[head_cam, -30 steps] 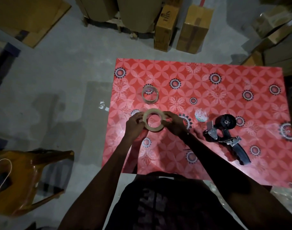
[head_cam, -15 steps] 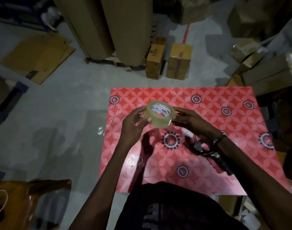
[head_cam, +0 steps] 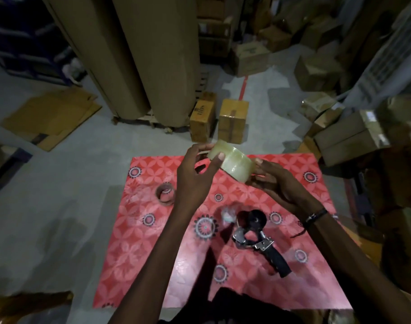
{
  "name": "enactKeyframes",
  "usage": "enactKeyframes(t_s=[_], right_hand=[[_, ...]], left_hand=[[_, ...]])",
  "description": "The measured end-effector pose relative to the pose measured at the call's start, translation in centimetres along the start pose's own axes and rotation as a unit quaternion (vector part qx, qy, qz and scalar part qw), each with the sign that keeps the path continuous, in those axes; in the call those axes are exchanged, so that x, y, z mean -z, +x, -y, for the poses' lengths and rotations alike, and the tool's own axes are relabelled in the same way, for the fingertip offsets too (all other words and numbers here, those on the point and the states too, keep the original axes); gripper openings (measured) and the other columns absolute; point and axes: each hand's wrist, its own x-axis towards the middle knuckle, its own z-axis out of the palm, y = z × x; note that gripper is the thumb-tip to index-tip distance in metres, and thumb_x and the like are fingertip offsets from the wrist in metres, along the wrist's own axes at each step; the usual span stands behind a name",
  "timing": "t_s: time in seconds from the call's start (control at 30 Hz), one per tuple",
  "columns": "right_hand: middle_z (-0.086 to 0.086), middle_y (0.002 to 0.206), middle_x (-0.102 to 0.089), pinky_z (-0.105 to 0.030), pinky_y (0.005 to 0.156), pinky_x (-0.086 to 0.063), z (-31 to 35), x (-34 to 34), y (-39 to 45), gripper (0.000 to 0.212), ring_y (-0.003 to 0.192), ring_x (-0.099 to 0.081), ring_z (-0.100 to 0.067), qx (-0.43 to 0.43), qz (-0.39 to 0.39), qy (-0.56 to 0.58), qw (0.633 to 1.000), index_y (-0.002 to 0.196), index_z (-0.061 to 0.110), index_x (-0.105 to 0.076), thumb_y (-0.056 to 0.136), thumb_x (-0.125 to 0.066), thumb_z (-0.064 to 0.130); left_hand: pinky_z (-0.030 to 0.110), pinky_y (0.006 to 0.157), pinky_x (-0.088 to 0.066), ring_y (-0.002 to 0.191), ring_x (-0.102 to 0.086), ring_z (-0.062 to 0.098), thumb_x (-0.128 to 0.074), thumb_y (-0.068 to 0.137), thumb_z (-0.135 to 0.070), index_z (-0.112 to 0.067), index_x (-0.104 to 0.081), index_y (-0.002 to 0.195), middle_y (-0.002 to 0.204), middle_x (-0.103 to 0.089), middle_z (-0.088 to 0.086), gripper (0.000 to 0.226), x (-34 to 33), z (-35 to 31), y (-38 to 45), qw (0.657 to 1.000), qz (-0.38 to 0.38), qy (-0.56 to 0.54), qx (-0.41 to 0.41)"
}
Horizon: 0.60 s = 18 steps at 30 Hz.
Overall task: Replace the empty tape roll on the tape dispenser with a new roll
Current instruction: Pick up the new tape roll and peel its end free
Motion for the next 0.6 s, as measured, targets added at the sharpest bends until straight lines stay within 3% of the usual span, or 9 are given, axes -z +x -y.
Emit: enactKeyframes(t_s=[0.13,0.2,0.4,0.53,0.6], right_hand=[[-0.007,0.115,-0.079,-0.036,0.085,-0.062,1.5,2.0,-0.5,0.063,0.101,-0.076,-0.021,0.001,-0.022,-0.097,0.995,0.124,0.013,-0.074,0.075,-0.079,0.052],[-0.003,0.113,-0.079,-0.033,0.082,-0.060,1.8,3.5,-0.5,0.062,0.102,-0.075,-0.021,0.010,-0.024,-0.108,0.994,0.126,0.014,-0.073,0.074,-0.081,0.047],[-0.021,0.139,-0.065,-0.045,0.101,-0.056,2.1,7.9,-1.0,0.082,0.126,-0.067,-0.035,0.029,0.026,-0.080,0.996,0.144,0.015,-0.058,0.069,-0.085,0.034],[-0.022,0.145,-0.058,-0.043,0.095,-0.056,3.0,9.6,-0.7,0.096,0.125,-0.066,-0.037,0.036,0.069,-0.076,0.994,0.149,0.016,-0.049,0.062,-0.090,0.024],[-0.017,0.146,-0.058,-0.044,0.093,-0.058,3.8,10.1,-0.6,0.099,0.123,-0.068,-0.038,0.024,0.082,-0.100,0.991,0.147,0.023,-0.051,0.059,-0.095,0.027]], left_hand=[[0.031,0.102,-0.052,0.120,-0.065,0.010,-0.080,0.090,-0.029,-0.027,-0.069,0.116,0.122,-0.069,-0.012,0.028,-4.0,-1.5,-0.2,0.997,0.045,0.026,-0.050],[0.033,0.105,-0.050,0.123,-0.063,0.009,-0.079,0.092,-0.027,-0.025,-0.070,0.118,0.126,-0.068,-0.012,0.027,-5.5,-1.8,-0.4,0.997,0.055,0.030,-0.051],[0.047,0.113,-0.048,0.132,-0.059,0.009,-0.074,0.092,-0.046,-0.037,-0.063,0.133,0.137,-0.066,-0.012,0.043,-8.0,-1.8,-0.5,0.994,0.102,0.010,0.048],[0.027,0.098,-0.055,0.122,-0.063,0.001,-0.073,0.095,-0.037,-0.037,-0.058,0.139,0.136,-0.065,-0.010,0.046,-9.6,-2.5,-1.0,0.992,0.110,-0.008,0.065],[0.025,0.094,-0.056,0.119,-0.066,0.004,-0.074,0.096,-0.028,-0.031,-0.058,0.139,0.136,-0.064,-0.010,0.046,-9.9,-2.7,-1.1,0.994,0.098,-0.018,0.054]])
